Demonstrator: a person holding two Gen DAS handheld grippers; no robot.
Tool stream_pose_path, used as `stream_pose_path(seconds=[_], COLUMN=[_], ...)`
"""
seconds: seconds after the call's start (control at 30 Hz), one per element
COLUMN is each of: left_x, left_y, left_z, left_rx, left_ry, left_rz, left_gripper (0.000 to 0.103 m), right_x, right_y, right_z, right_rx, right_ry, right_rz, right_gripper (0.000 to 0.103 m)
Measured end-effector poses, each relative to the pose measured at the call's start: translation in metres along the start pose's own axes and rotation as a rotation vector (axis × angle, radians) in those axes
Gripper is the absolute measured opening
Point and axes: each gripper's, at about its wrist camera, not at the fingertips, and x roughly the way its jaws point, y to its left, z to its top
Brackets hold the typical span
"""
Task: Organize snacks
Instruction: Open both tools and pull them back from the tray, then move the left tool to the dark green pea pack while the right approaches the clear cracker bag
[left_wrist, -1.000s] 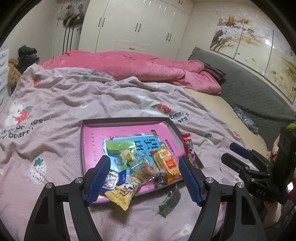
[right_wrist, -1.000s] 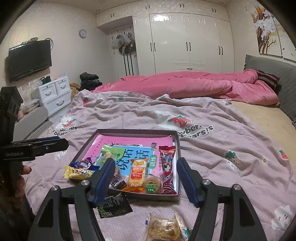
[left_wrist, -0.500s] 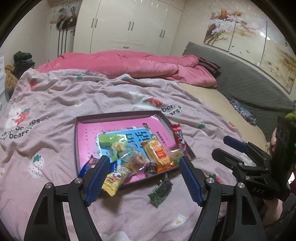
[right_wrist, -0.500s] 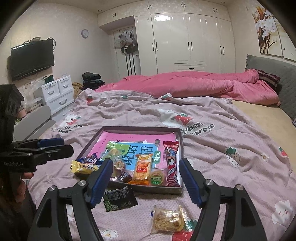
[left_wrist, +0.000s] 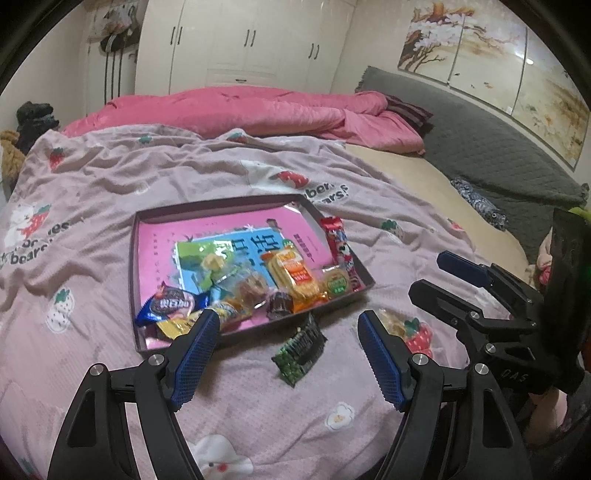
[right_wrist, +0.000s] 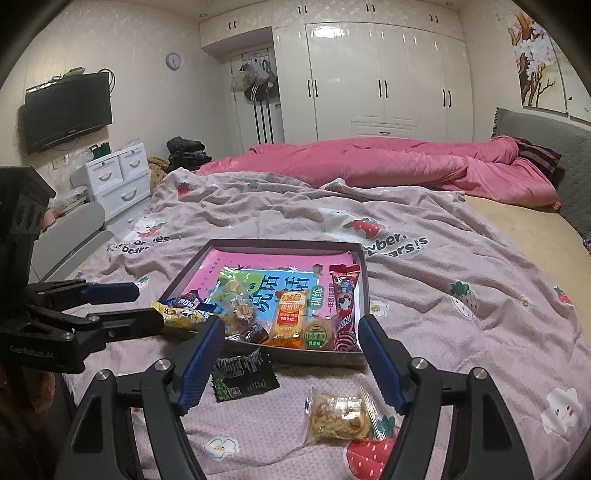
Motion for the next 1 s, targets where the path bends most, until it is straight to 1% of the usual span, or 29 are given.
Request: stream_pose_path(seconds=[0.2,0.3,0.53,0.83,1.0], left_x=[0.003,0.006,0.019,0.030,0.039], left_y=[-0.005,-0.007,-0.009,-0.013,-0.015], left_z=[-0.006,-0.010,-0.018,-0.028,-0.034], left_rx=[0.010,0.014,0.010,0.022,0.031], left_ry=[0.021,0.041,0.093,0.136,0.175], left_rz=[0.001,-0.007,-0.013,-0.014,-0.008], left_gripper=[0.079,0.083,0.084,0.084,0.084], right_x=[-0.005,-0.006,-0.004,0.002,0.007], right_y=[-0.004,-0.006,-0.012,-0.012,-0.013], right_z=[-0.009,-0.015,-0.025,-0.036,-0.042], right_rx=[0.012,0.016,0.033,0.025,0.016], right_ry=[0.006,0.017,0.042,0.099,0.136], right_rz=[-0.011,-0.021,-0.047,-0.072,-0.117], right_gripper=[0.074,0.074,0.074,0.074,0.074])
